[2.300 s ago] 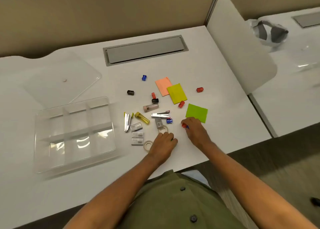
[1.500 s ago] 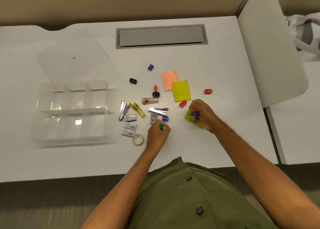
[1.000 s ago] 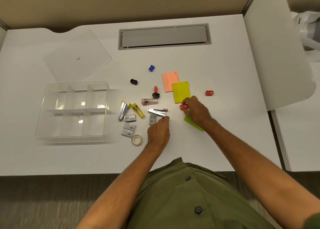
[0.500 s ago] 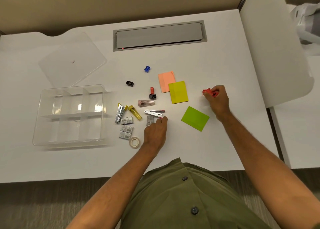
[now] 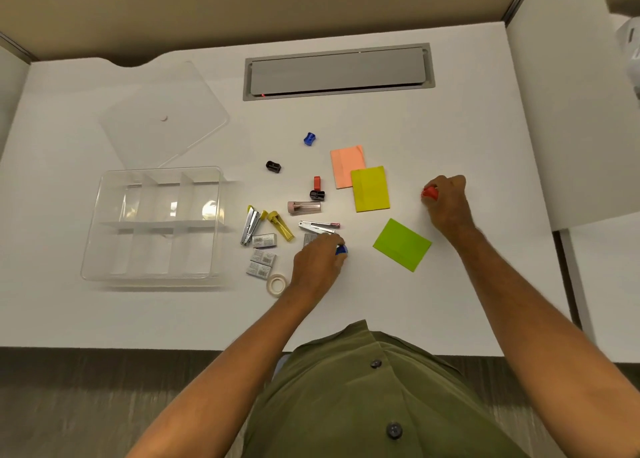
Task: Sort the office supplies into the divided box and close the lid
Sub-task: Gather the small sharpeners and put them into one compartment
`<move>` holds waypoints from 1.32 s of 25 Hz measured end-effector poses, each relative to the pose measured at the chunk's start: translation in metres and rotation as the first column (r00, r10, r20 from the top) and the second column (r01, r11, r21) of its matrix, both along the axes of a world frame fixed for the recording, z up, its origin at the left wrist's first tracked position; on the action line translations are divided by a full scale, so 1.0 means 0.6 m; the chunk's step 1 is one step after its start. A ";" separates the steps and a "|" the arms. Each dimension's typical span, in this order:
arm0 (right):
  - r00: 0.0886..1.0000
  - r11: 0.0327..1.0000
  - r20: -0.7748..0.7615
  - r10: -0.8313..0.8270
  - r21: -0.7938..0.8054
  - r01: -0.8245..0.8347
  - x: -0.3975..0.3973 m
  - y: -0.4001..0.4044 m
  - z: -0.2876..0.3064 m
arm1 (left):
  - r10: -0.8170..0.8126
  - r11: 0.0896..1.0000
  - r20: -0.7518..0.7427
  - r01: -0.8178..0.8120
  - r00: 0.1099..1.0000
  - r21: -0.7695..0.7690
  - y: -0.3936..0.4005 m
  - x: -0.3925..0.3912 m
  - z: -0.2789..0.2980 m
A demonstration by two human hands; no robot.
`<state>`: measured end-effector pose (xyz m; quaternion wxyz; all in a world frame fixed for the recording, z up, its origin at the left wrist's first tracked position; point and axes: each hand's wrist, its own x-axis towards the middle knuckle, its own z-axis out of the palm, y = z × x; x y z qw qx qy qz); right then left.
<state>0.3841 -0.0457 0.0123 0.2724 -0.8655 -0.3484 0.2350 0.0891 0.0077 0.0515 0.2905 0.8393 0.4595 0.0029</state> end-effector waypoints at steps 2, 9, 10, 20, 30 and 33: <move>0.991 0.997 -0.111 -0.080 -0.004 0.080 0.004 0.005 0.006 | 0.176 0.965 0.159 -0.138 0.971 -0.222 0.016 0.006 0.017; 0.460 0.930 -0.885 -0.070 0.109 0.351 -0.080 0.036 0.081 | 0.869 0.386 0.306 -0.145 0.390 -0.911 0.114 -0.007 0.074; 0.419 0.928 -0.906 -0.059 0.104 0.357 -0.095 0.045 0.089 | 0.910 0.316 0.273 -0.097 0.312 -0.944 0.129 -0.013 0.076; 0.611 0.956 -0.776 -0.159 0.033 0.291 -0.211 0.189 0.099 | 0.962 0.238 0.156 -0.400 0.226 -0.885 0.299 -0.034 0.049; 0.992 0.947 -0.056 0.115 -0.294 -0.127 -0.273 0.287 0.045 | 0.399 0.910 -0.059 -0.403 0.915 -0.094 0.391 -0.018 -0.030; 0.982 0.975 -0.175 0.064 -0.198 -0.099 -0.256 0.283 0.029 | 0.308 0.950 -0.087 -0.311 0.947 -0.013 0.399 -0.013 -0.055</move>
